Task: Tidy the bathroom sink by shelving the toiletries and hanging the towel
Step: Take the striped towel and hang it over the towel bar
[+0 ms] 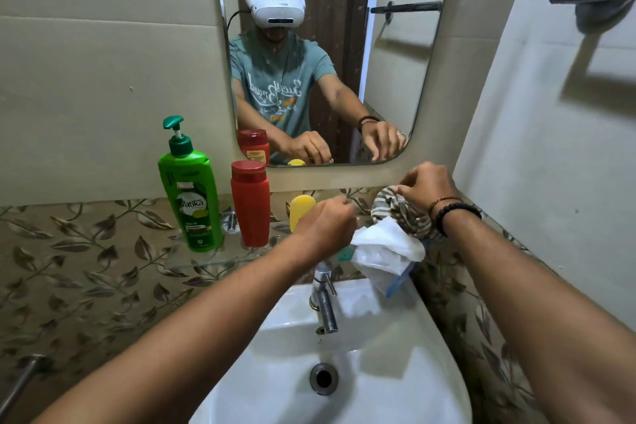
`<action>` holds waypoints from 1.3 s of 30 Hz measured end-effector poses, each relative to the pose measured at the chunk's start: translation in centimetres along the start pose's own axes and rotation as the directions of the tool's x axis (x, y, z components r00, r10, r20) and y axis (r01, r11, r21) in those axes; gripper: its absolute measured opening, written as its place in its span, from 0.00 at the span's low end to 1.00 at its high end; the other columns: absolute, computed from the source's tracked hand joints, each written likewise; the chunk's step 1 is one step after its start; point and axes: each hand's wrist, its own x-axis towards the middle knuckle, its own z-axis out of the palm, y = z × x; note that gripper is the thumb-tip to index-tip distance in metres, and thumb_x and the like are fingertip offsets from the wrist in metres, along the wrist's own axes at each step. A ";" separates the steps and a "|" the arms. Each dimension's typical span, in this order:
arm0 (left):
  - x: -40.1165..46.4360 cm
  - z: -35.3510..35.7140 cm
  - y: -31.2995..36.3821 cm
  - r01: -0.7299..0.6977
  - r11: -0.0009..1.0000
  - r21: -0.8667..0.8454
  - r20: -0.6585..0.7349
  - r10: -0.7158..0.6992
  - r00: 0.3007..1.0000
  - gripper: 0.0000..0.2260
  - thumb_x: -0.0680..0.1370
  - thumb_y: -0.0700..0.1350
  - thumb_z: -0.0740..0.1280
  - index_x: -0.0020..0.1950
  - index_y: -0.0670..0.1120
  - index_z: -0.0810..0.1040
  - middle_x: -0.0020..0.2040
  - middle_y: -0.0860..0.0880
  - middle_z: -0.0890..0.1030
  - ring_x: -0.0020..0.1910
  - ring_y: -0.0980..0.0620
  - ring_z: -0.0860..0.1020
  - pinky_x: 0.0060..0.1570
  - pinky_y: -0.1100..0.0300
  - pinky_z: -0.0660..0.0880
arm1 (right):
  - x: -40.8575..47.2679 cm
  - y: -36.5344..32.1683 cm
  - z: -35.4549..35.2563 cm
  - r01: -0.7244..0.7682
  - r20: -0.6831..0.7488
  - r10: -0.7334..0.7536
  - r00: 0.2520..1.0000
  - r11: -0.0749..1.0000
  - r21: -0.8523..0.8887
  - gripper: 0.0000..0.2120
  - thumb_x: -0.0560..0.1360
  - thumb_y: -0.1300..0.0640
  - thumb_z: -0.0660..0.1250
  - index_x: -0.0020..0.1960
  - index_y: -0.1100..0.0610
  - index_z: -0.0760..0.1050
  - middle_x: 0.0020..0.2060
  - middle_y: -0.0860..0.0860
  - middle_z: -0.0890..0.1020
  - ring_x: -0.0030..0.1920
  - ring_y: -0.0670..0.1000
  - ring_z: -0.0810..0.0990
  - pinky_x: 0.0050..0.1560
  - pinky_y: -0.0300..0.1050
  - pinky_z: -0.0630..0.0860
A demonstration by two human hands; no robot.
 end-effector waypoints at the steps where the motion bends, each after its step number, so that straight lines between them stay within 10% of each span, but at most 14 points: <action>1: 0.6 -0.2 0.0 0.014 1.000 0.002 -0.010 -0.014 1.000 0.07 0.78 0.39 0.64 0.45 0.37 0.79 0.43 0.39 0.79 0.40 0.39 0.78 0.38 0.47 0.78 | 0.1 0.4 -0.4 -0.034 0.000 0.034 0.999 0.999 -0.025 0.16 0.68 0.44 0.76 0.43 0.57 0.85 0.41 0.55 0.87 0.43 0.56 0.83 0.44 0.45 0.79; 6: 3.4 0.3 0.2 0.081 0.996 -0.030 -0.043 -0.082 0.996 0.05 0.77 0.38 0.65 0.45 0.40 0.81 0.43 0.42 0.80 0.41 0.42 0.78 0.40 0.48 0.80 | 0.2 0.7 0.0 -0.150 0.062 0.155 0.986 0.986 -0.074 0.28 0.63 0.32 0.74 0.35 0.58 0.75 0.33 0.56 0.80 0.37 0.59 0.80 0.33 0.44 0.70; 16: 9.5 1.6 0.9 0.038 0.992 -0.123 -0.077 -0.048 0.996 0.09 0.74 0.39 0.69 0.52 0.39 0.82 0.47 0.39 0.83 0.47 0.39 0.80 0.47 0.49 0.78 | 2.4 1.7 -0.3 -0.132 0.084 0.113 0.990 0.952 0.277 0.15 0.69 0.52 0.69 0.29 0.62 0.79 0.21 0.49 0.72 0.26 0.49 0.70 0.31 0.40 0.68; 23: 13.0 -0.5 3.4 0.019 0.937 -0.348 -0.107 -0.059 0.993 0.20 0.68 0.43 0.74 0.60 0.45 0.77 0.51 0.45 0.84 0.50 0.47 0.82 0.52 0.52 0.79 | 2.9 0.8 -7.1 0.012 -0.147 0.057 0.988 0.904 0.427 0.07 0.71 0.52 0.74 0.48 0.51 0.86 0.42 0.44 0.87 0.37 0.38 0.80 0.40 0.28 0.72; 28: 15.1 -2.5 4.6 0.000 0.872 -0.490 0.014 0.007 1.000 0.24 0.67 0.41 0.74 0.63 0.51 0.77 0.51 0.52 0.84 0.50 0.56 0.81 0.51 0.63 0.76 | 3.0 -1.0 -12.9 0.037 -0.244 0.185 0.952 0.723 0.690 0.07 0.75 0.58 0.71 0.50 0.58 0.85 0.26 0.48 0.83 0.22 0.43 0.77 0.24 0.35 0.73; 34: 16.5 -5.0 4.9 0.032 0.845 -0.534 0.022 -0.024 0.999 0.04 0.71 0.42 0.73 0.39 0.51 0.83 0.33 0.60 0.79 0.34 0.66 0.76 0.31 0.77 0.68 | 1.4 -3.5 -18.4 0.216 -0.442 0.161 0.882 0.696 0.685 0.06 0.76 0.61 0.70 0.51 0.56 0.84 0.45 0.51 0.87 0.45 0.48 0.86 0.42 0.44 0.84; 39: 17.3 -8.4 4.9 0.080 0.778 -0.623 0.064 -0.051 0.997 0.11 0.66 0.50 0.71 0.39 0.42 0.82 0.36 0.43 0.85 0.33 0.48 0.80 0.35 0.55 0.75 | -0.5 -4.9 -20.5 0.317 -0.594 0.129 0.794 0.746 0.586 0.05 0.74 0.59 0.73 0.47 0.50 0.84 0.38 0.41 0.85 0.42 0.43 0.85 0.49 0.48 0.84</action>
